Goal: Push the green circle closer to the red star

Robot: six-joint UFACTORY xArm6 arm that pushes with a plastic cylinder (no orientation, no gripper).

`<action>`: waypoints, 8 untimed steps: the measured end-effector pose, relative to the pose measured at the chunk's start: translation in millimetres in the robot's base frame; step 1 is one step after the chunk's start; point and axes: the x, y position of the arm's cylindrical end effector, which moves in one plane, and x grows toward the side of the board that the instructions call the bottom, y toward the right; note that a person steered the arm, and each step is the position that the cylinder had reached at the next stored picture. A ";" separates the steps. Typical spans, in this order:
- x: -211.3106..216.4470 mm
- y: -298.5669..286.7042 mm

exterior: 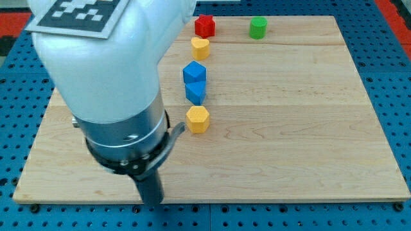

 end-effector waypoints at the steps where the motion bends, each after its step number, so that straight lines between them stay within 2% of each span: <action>1: -13.8 -70.1; 2: -11.4 -31.8; 3: -0.9 56.6; 4: -41.0 156.1; 5: -127.5 212.9; 8: -368.9 283.1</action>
